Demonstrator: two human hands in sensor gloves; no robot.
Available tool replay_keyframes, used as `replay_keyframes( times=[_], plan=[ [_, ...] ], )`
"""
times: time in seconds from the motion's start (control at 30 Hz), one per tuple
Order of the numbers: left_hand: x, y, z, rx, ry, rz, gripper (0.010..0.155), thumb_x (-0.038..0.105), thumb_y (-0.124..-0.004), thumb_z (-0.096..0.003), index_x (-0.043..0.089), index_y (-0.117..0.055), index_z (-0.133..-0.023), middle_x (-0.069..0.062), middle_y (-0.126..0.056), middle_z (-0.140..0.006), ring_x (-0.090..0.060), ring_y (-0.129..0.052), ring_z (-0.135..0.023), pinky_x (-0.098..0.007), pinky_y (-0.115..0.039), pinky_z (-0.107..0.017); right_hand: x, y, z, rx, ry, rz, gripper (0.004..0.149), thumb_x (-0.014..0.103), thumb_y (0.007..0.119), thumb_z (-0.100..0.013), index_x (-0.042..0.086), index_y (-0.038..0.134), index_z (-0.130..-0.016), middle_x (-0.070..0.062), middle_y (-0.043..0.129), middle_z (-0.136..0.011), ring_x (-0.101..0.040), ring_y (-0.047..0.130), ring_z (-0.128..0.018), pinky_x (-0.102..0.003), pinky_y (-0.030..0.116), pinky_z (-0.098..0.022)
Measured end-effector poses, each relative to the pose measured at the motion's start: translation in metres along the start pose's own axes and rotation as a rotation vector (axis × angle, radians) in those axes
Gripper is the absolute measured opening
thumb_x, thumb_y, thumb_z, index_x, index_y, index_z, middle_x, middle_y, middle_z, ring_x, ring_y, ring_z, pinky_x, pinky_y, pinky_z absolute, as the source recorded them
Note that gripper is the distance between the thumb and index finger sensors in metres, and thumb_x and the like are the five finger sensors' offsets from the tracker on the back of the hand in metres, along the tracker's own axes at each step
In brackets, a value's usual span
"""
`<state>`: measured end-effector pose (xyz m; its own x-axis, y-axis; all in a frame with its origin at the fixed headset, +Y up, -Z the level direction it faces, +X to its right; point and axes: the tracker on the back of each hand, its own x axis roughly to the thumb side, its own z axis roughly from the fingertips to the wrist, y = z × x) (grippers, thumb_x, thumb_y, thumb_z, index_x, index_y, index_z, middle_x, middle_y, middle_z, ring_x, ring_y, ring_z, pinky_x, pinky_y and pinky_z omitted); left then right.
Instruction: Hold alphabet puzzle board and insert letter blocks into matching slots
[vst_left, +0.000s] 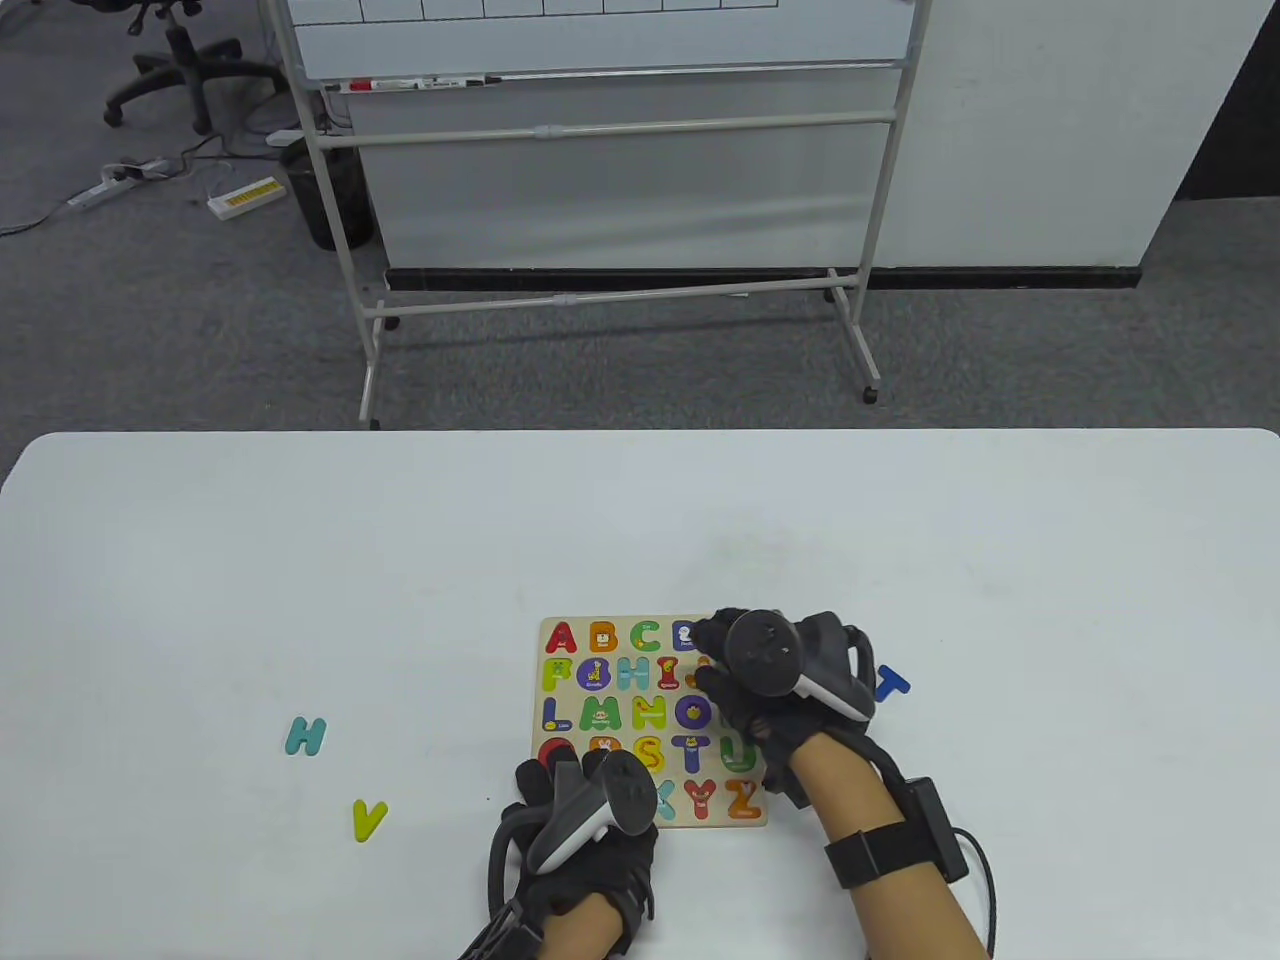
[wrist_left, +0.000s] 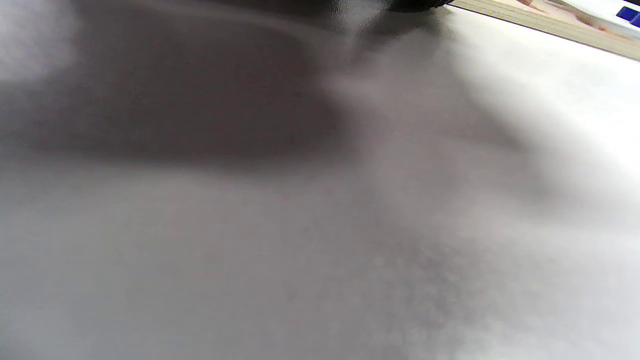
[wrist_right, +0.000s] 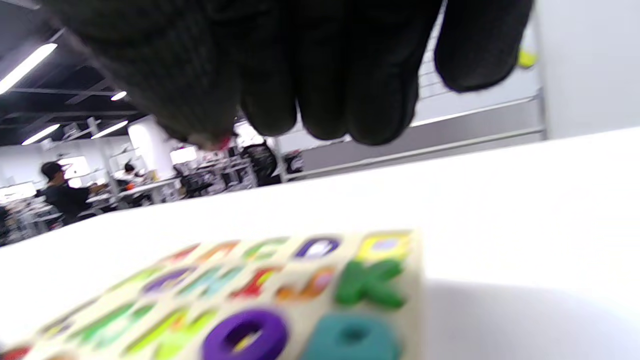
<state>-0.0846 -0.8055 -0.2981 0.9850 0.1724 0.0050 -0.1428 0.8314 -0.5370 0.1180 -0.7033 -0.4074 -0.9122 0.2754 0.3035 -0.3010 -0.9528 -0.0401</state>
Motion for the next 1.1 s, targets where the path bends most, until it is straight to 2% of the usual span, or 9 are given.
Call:
replay_keyframes(
  times=[0.1,0.2,0.33,0.47,0.77,1.03,1.1],
  plan=[
    [0.000,0.000,0.000,0.001,0.001,-0.001,0.084,0.050,-0.048,-0.0552,0.002,-0.001,-0.106,-0.035,0.008,-0.105,-0.067,0.003,-0.092,-0.077,-0.022,-0.062,-0.031,-0.023,0.003,-0.053,0.104,0.026,0.063,0.043,0.089,-0.045,0.020,0.076,-0.102,-0.014,0.078,-0.106,-0.039,0.086,-0.090,-0.064,0.063,-0.066],
    [0.000,0.000,0.000,0.001,0.001,-0.001,0.084,0.050,-0.047,-0.0553,0.002,-0.001,-0.106,-0.035,0.008,-0.105,-0.067,0.003,-0.092,-0.077,-0.022,-0.062,-0.059,-0.033,0.009,-0.067,0.201,0.027,0.064,0.043,0.089,-0.045,0.020,0.075,-0.103,-0.014,0.077,-0.107,-0.041,0.083,-0.093,-0.065,0.061,-0.067],
    [0.000,0.000,0.000,0.002,0.002,-0.004,0.084,0.050,-0.047,-0.0552,0.002,-0.001,-0.106,-0.035,0.008,-0.105,-0.067,0.003,-0.091,-0.077,-0.022,-0.062,-0.095,-0.027,0.022,-0.017,0.337,0.052,0.066,0.044,0.089,-0.045,0.019,0.074,-0.104,-0.014,0.077,-0.107,-0.041,0.083,-0.093,-0.066,0.061,-0.067],
    [0.000,0.000,0.000,0.003,0.002,-0.005,0.084,0.050,-0.047,-0.0552,0.002,-0.001,-0.106,-0.035,0.008,-0.105,-0.068,0.003,-0.091,-0.077,-0.022,-0.062,-0.117,-0.013,0.032,0.009,0.436,0.095,0.067,0.045,0.090,-0.045,0.017,0.075,-0.104,-0.015,0.079,-0.103,-0.041,0.086,-0.089,-0.065,0.062,-0.066],
    [0.000,0.000,0.000,0.002,0.003,-0.005,0.084,0.050,-0.047,-0.0552,0.002,0.000,-0.106,-0.035,0.008,-0.105,-0.067,0.003,-0.092,-0.077,-0.022,-0.062,-0.126,0.012,0.036,0.156,0.455,0.190,0.071,0.047,0.092,-0.043,0.018,0.073,-0.105,-0.014,0.078,-0.104,-0.039,0.088,-0.086,-0.064,0.064,-0.066],
    [0.000,0.000,0.000,0.002,0.003,-0.006,0.084,0.050,-0.047,-0.0552,0.002,0.000,-0.106,-0.035,0.008,-0.105,-0.068,0.003,-0.091,-0.077,-0.022,-0.062,-0.125,0.025,0.035,0.182,0.431,0.238,0.069,0.042,0.094,-0.042,0.017,0.075,-0.103,-0.013,0.079,-0.103,-0.037,0.092,-0.082,-0.061,0.068,-0.063],
    [0.000,0.000,0.000,0.003,0.003,-0.006,0.084,0.050,-0.047,-0.0551,0.002,0.000,-0.106,-0.035,0.008,-0.105,-0.068,0.003,-0.091,-0.077,-0.022,-0.062,-0.125,0.026,0.036,0.160,0.426,0.226,0.066,0.039,0.094,-0.042,0.017,0.077,-0.102,-0.014,0.081,-0.101,-0.037,0.093,-0.080,-0.060,0.069,-0.063]
  ],
)
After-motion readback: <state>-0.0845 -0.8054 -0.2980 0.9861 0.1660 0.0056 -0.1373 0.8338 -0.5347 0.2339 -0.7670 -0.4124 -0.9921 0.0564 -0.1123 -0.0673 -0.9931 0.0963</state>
